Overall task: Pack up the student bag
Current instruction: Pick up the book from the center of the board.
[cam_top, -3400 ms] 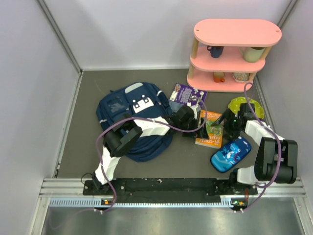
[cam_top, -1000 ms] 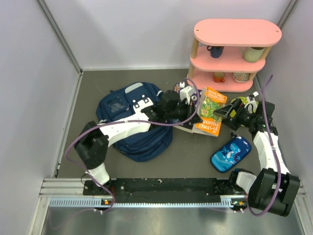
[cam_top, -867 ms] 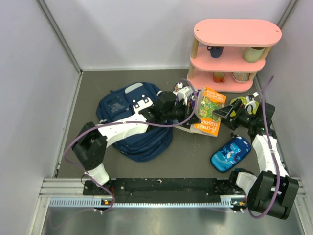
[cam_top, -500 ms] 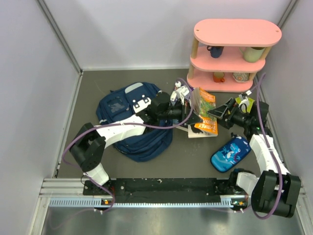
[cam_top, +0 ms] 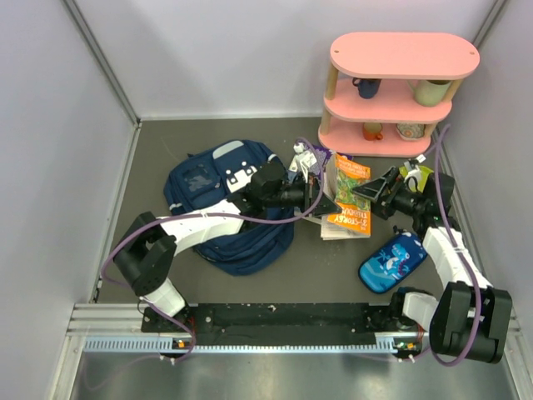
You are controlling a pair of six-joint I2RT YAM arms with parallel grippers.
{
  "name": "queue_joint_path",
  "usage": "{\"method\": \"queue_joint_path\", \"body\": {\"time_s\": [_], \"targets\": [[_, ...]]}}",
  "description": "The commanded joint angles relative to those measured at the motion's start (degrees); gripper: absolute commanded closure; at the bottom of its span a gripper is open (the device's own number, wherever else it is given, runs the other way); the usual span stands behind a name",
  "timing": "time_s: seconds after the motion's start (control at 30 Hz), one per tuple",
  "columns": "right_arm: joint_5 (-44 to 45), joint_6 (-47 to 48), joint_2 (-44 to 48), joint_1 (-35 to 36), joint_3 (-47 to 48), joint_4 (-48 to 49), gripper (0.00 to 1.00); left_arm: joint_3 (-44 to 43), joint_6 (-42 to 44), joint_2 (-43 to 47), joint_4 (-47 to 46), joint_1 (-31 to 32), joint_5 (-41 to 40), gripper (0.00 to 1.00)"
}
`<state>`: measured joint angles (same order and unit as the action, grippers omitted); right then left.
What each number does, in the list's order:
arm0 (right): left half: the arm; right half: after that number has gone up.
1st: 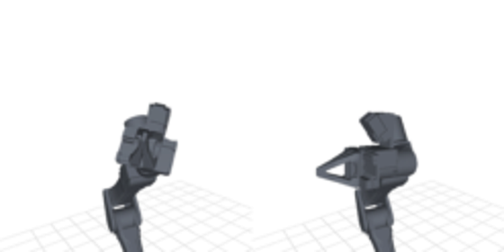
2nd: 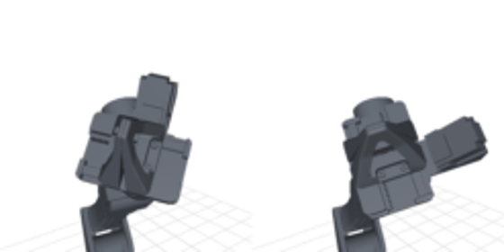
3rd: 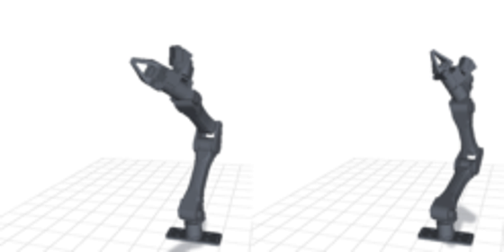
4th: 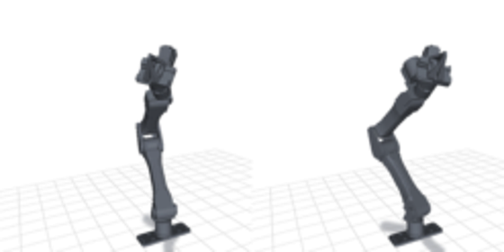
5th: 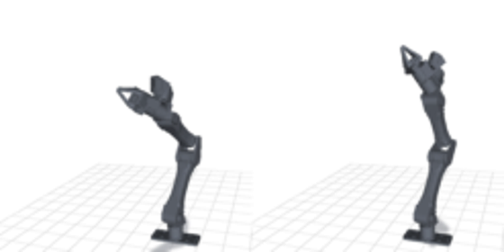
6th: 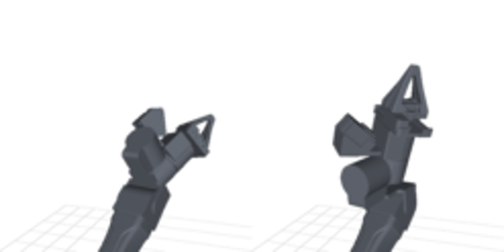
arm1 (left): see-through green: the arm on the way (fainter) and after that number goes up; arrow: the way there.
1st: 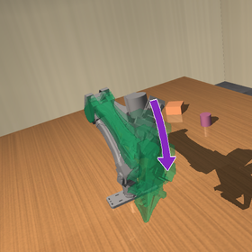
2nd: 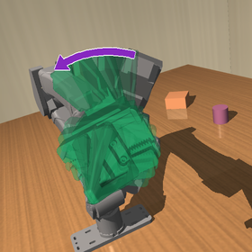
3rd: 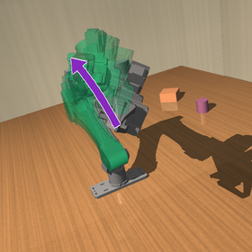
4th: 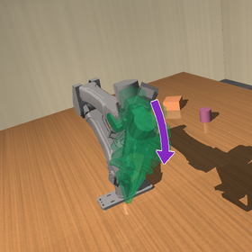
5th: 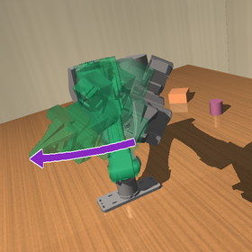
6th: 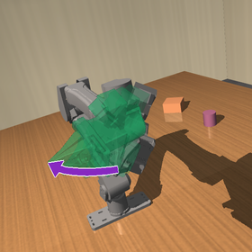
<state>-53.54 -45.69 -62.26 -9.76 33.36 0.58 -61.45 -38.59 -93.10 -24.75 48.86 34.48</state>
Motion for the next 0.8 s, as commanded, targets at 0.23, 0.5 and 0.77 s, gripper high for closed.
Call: {"method": "queue_joint_path", "body": {"time_s": [0.23, 0.5, 0.77], "targets": [[-3.3, -3.4, -3.2, 1.6, -2.3, 8.7, 0.08, 1.1, -3.5, 3.7, -20.9, -0.3, 4.0, 1.00], [-1.7, -4.1, -6.7, 2.7, -3.0, 10.8, 0.17, 3.8, -3.8, 2.8, -15.9, -0.3, -0.5, 1.00], [4.8, -5.5, -17.0, 6.1, -6.8, 17.2, 0.18, 10.7, -10.1, -2.5, -14.2, -1.3, -6.4, 1.00]]}}
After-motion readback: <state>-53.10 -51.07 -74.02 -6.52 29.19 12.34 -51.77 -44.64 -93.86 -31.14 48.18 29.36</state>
